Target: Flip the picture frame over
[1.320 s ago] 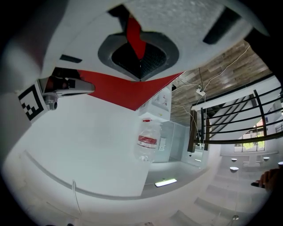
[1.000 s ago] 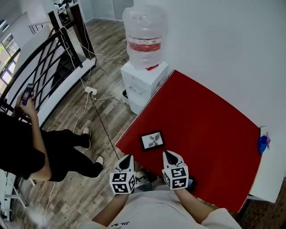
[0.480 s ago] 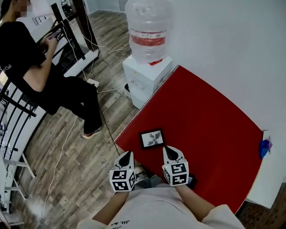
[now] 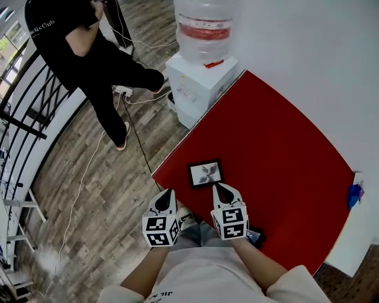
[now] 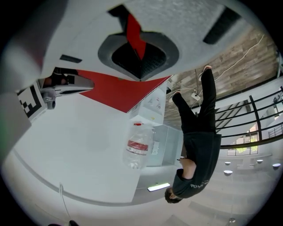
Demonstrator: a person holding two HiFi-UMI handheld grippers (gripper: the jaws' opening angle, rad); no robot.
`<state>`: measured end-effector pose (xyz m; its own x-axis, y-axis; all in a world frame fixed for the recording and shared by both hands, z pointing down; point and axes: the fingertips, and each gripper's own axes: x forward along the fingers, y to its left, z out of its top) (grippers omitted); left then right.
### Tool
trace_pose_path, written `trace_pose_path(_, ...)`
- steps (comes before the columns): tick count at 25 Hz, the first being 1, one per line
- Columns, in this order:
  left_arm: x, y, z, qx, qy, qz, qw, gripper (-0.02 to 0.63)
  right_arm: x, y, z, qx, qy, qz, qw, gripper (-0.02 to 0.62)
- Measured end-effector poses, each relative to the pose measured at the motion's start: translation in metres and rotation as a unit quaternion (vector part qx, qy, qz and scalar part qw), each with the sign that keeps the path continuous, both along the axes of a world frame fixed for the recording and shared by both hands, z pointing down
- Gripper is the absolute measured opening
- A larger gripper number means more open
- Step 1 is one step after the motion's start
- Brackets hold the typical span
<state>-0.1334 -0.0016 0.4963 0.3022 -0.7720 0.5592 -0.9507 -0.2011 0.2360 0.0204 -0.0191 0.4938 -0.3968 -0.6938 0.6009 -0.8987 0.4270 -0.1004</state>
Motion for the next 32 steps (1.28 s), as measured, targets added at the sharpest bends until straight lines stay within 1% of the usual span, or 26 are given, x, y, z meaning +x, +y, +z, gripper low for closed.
trace_pose_path(6, -0.002, -0.002, 0.018, -0.011, 0.010, -0.006, 0.9999, 0.006, -0.018, -0.001, 0.027, -0.015, 0.002, 0.004, 1.000, 0.003)
trace_pose_path(11, -0.009, -0.004, 0.033, -0.020, 0.008, -0.001, 0.9998, 0.006, -0.036, -0.006, 0.052, -0.034, 0.011, 0.008, 0.999, 0.006)
trace_pose_path(12, -0.011, -0.004, 0.037, -0.023, 0.008, -0.001, 0.9997, 0.006, -0.039, -0.007, 0.056, -0.037, 0.011, 0.010, 0.999, 0.019)
trace_pose_path(13, -0.012, -0.003, 0.040, -0.027, 0.008, 0.000, 0.9996, 0.006, -0.042, -0.009, 0.061, -0.040, 0.012, 0.012, 0.999, 0.050)
trace_pose_path(14, -0.014, -0.003, 0.043, -0.030, 0.008, 0.000, 0.9995, 0.006, -0.046, -0.010, 0.066, -0.044, 0.012, 0.014, 0.999, 0.066)
trace_pose_path(22, -0.029, -0.002, 0.064, -0.048, 0.007, -0.001, 0.9988, 0.006, -0.068, -0.019, 0.100, -0.077, 0.008, 0.046, 0.996, 0.126)
trace_pose_path(28, -0.040, -0.001, 0.079, -0.063, 0.009, 0.000, 0.9980, 0.006, -0.076, -0.025, 0.124, -0.099, 0.028, 0.051, 0.993, 0.141)
trace_pose_path(32, -0.043, -0.002, 0.085, -0.070, 0.011, 0.002, 0.9975, 0.006, -0.084, -0.030, 0.131, -0.107, 0.056, 0.035, 0.992, 0.141)
